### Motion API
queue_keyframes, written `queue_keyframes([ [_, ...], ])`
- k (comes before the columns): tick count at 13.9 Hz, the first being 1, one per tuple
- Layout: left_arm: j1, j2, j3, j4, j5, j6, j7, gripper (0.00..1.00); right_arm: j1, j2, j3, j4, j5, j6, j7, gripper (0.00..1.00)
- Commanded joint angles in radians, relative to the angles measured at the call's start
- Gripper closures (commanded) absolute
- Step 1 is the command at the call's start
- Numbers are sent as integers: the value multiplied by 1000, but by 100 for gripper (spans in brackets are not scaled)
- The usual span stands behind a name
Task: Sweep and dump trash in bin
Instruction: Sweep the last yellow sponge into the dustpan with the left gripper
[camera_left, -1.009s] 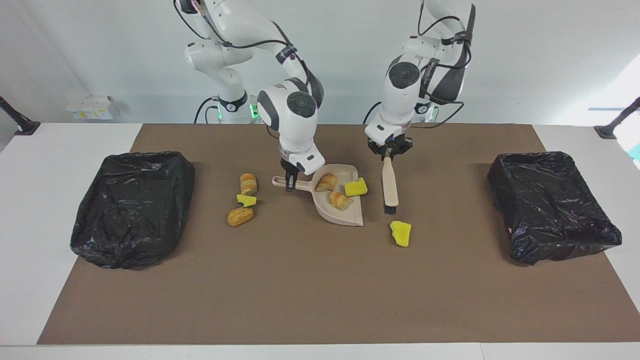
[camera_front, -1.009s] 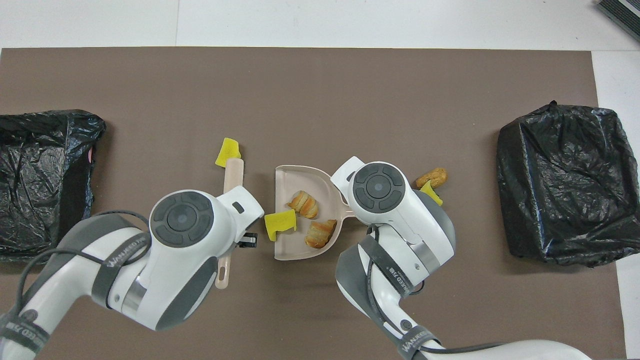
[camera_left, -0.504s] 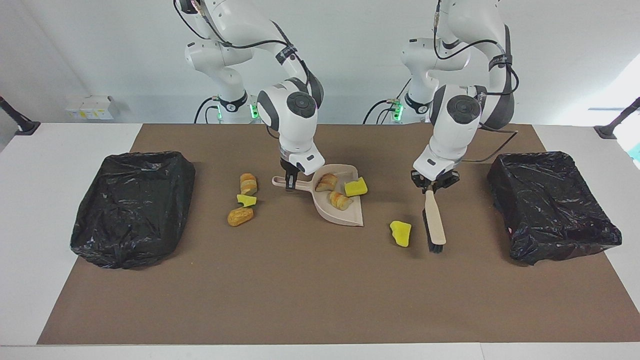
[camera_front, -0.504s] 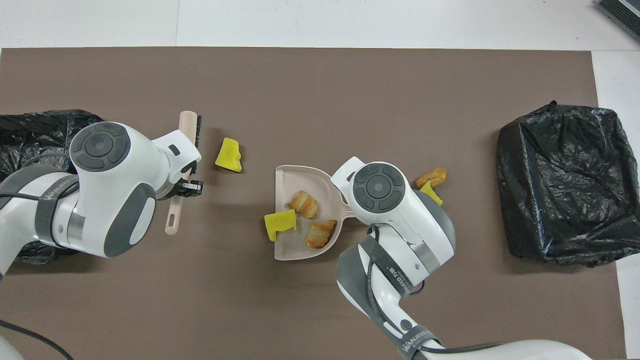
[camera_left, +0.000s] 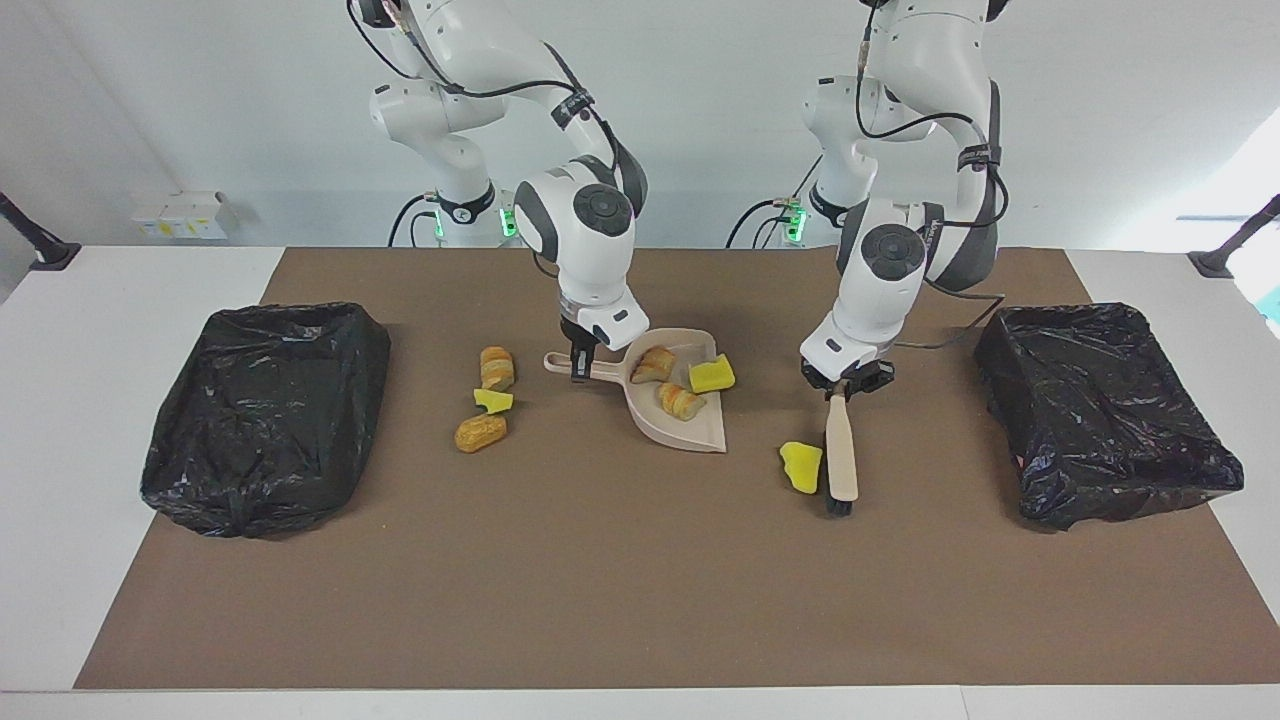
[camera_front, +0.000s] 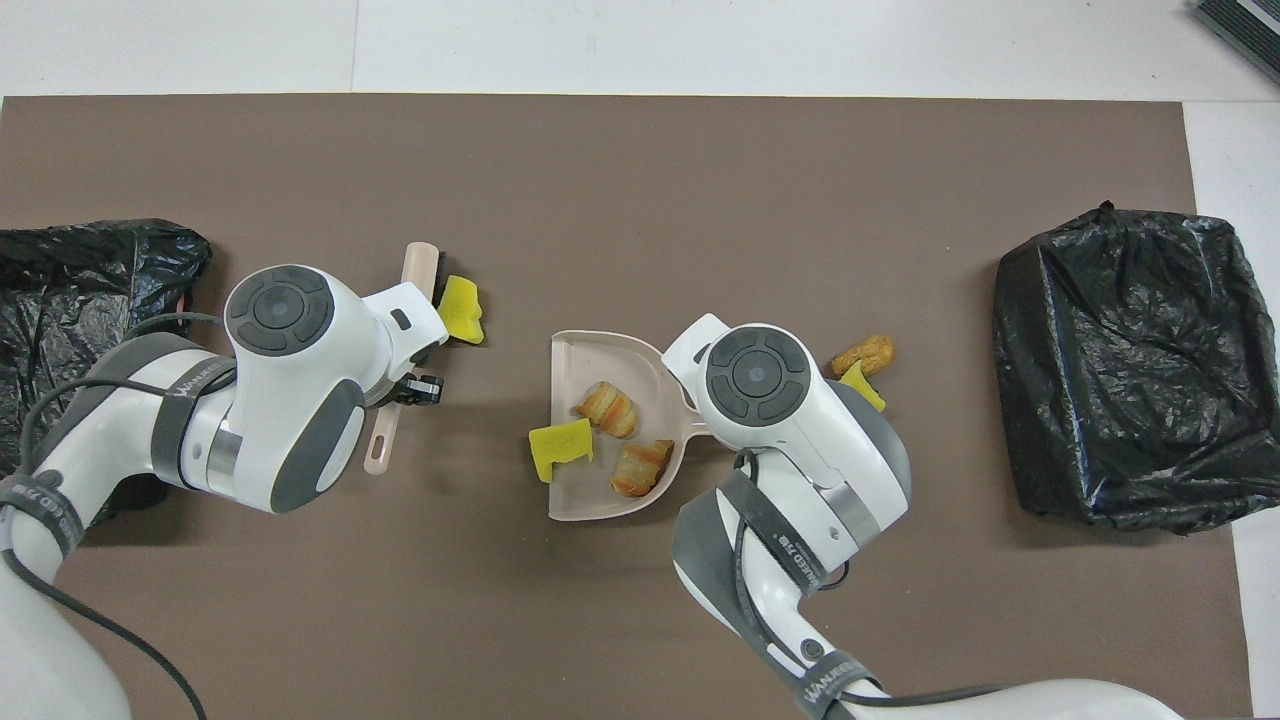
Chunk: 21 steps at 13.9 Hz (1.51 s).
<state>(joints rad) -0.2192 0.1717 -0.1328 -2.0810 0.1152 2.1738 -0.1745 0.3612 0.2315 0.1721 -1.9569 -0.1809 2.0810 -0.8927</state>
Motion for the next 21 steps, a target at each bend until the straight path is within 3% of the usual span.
queue_keyframes([
  [1,-64,-58,10,-72,17,26,-5,100,-4,-3,1,-14,-26,8,32,100],
  [6,-207,-161,10,-201,-41,-23,-87,100,-7,-3,1,-16,-28,10,34,100],
  [10,-293,-170,10,-195,-264,-49,-267,100,-31,-8,3,-40,-26,22,18,100],
  [15,-357,-161,9,-182,-345,56,-329,100,-45,-8,4,-43,-28,25,3,100],
  [21,-365,-156,9,-152,-345,55,-327,100,-45,-6,4,-42,-26,22,2,100],
])
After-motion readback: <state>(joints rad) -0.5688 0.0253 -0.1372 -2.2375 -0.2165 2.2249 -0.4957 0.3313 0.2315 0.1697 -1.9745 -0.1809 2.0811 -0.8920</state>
